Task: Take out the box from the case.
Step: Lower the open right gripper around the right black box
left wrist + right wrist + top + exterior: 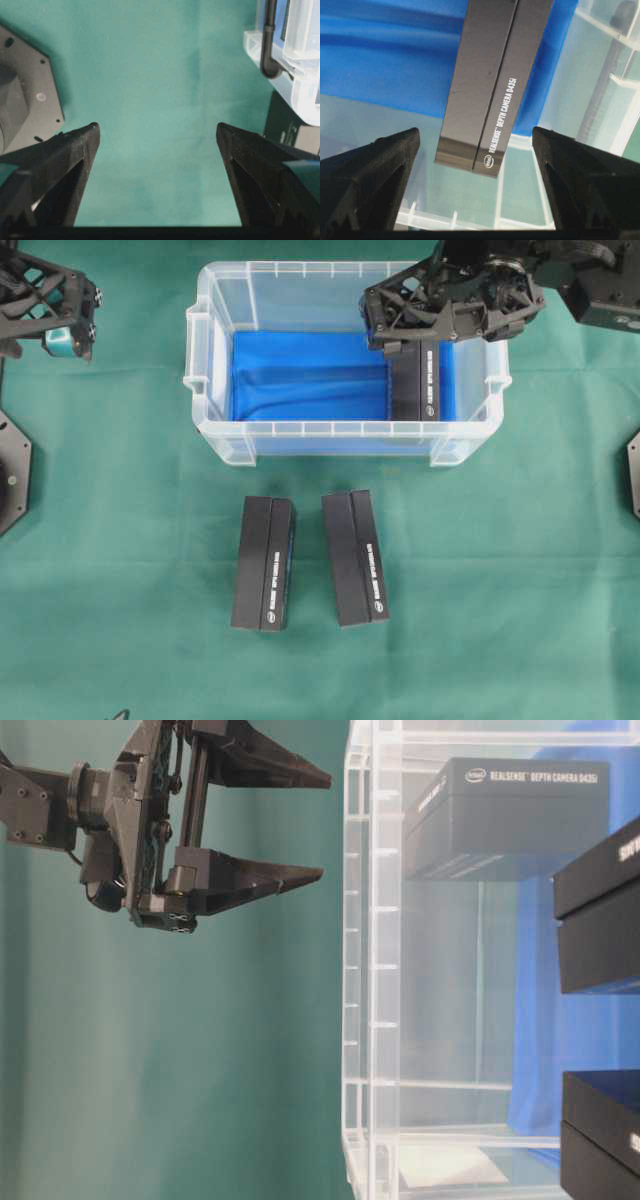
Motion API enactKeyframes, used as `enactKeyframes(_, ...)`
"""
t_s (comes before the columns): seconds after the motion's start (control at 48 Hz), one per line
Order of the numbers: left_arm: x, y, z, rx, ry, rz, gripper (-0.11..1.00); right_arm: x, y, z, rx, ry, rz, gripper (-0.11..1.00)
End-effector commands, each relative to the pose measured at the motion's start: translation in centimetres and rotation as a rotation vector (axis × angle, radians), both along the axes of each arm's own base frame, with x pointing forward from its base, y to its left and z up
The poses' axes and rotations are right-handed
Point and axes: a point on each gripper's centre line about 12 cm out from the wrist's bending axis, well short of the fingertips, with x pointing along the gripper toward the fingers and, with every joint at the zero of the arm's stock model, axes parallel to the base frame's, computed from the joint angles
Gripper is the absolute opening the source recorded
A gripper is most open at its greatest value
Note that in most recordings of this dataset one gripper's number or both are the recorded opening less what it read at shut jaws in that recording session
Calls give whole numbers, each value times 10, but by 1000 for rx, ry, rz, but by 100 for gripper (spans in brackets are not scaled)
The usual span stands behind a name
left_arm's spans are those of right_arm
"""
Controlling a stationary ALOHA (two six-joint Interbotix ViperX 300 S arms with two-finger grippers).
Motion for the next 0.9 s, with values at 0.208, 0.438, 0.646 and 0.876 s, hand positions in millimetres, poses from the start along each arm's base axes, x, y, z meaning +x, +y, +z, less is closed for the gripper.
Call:
enactKeyframes(0.208, -2, 0, 9, 10, -29, 3, 95, -1, 1, -5, -5, -11, -4, 90)
enactKeyframes(0.438, -2, 0, 9, 10, -27, 3, 95, 2, 0, -20, -4, -11, -3, 90)
enactKeyframes(0.646, -2, 0, 9, 10, -27, 2, 95, 4, -1, -35, 1, 5, -3, 90)
enactKeyframes(0.876, -2, 0, 9, 10, -27, -1, 95, 6, -6, -50, 5, 17, -11, 90)
